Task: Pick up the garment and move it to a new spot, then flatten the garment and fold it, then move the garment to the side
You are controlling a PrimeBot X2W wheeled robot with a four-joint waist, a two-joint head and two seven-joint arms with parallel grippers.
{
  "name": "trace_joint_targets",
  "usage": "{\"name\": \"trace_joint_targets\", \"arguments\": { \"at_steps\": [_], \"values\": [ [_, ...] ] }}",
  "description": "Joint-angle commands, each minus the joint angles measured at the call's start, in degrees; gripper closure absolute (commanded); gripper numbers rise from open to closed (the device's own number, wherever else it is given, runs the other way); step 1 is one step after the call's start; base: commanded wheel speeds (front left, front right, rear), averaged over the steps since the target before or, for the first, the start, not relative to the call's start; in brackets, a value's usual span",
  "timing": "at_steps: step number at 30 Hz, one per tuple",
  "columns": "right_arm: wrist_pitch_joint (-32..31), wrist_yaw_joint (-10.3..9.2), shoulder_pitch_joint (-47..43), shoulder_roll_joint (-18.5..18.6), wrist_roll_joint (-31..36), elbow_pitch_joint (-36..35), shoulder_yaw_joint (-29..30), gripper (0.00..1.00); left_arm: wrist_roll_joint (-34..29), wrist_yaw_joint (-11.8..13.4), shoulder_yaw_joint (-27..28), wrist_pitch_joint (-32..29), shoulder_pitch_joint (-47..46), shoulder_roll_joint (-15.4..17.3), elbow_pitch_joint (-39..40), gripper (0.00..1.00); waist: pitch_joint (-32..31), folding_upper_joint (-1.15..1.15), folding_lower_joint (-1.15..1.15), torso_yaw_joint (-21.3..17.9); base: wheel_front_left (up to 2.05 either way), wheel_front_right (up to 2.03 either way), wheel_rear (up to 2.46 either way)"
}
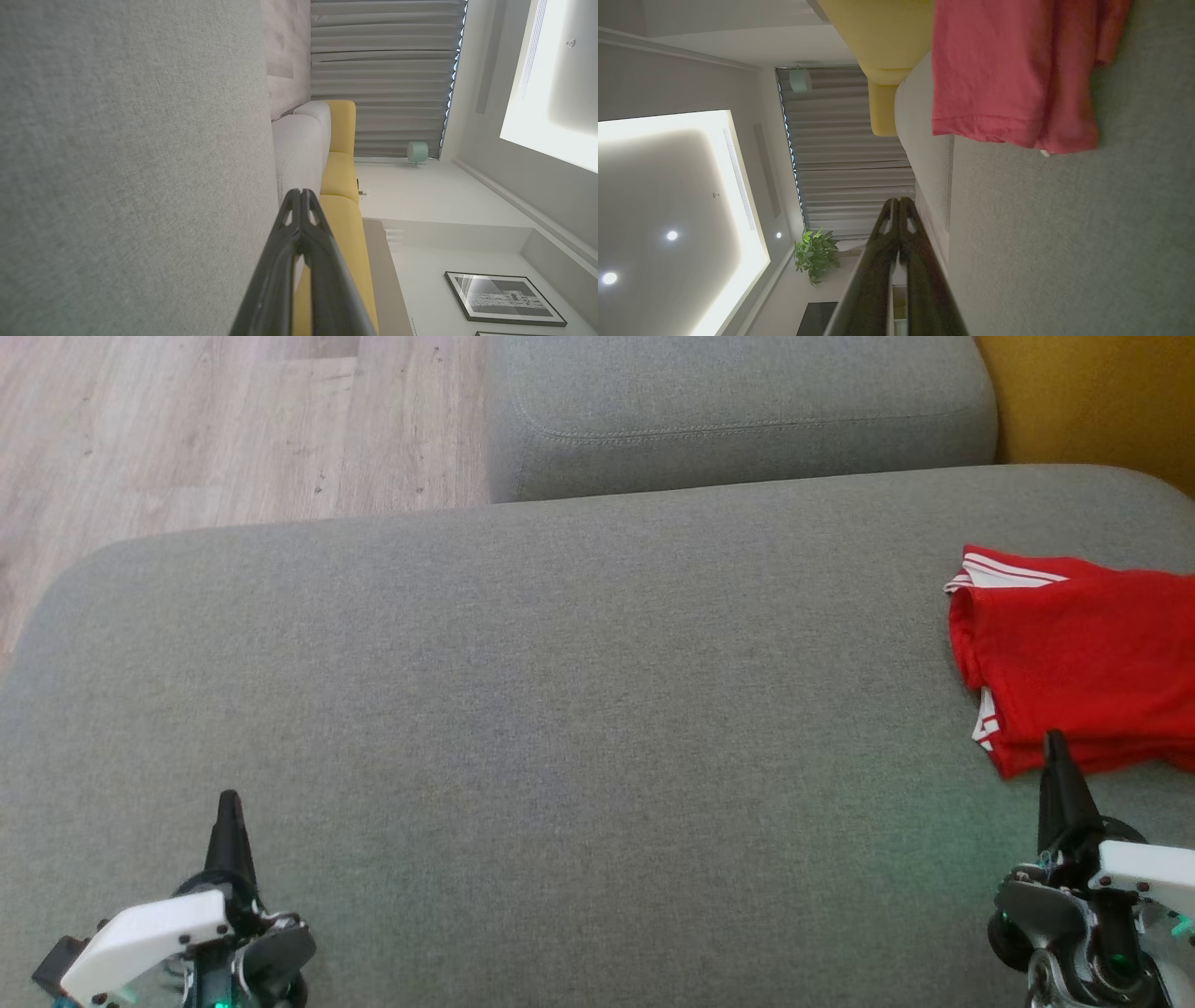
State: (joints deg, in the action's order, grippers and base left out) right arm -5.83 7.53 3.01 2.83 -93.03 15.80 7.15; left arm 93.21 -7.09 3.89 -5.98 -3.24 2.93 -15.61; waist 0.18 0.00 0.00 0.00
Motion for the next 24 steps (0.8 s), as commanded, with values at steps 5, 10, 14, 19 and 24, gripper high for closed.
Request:
{"name": "trace_joint_targets", "arguments": {
  "at_steps": [5,10,14,19,24],
  "values": [
    [-0.3,-0.04,3.1,0.4,0.5,-1.8,-1.1,1.0,-0.7,-0.4,2.2,-0.2,-2.9,0.3,1.6,1.0,0.0,0.0,0.0,0.0,0.0,0.0,0.0],
    [-0.3,-0.04,3.1,0.4,0.5,-1.8,-1.0,1.0,-0.7,-0.4,2.3,-0.2,-2.9,0.3,1.6,1.0,0.0,0.0,0.0,0.0,0.0,0.0,0.0],
    [-0.4,-0.04,3.1,0.3,0.6,-1.8,-1.0,1.0,-0.8,-0.4,2.3,-0.2,-2.9,0.2,1.6,1.0,0.0,0.0,0.0,0.0,0.0,0.0,0.0],
    [-0.4,-0.04,3.1,0.3,0.6,-1.8,-1.0,1.0,-0.8,-0.4,2.3,-0.2,-2.9,0.2,1.6,1.0,0.0,0.0,0.0,0.0,0.0,0.0,0.0],
    [-0.4,-0.04,3.1,0.3,0.6,-1.8,-0.9,1.0,-0.8,-0.4,2.3,-0.3,-2.9,0.2,1.6,1.0,0.0,0.0,0.0,0.0,0.0,0.0,0.0]
  ]
}}
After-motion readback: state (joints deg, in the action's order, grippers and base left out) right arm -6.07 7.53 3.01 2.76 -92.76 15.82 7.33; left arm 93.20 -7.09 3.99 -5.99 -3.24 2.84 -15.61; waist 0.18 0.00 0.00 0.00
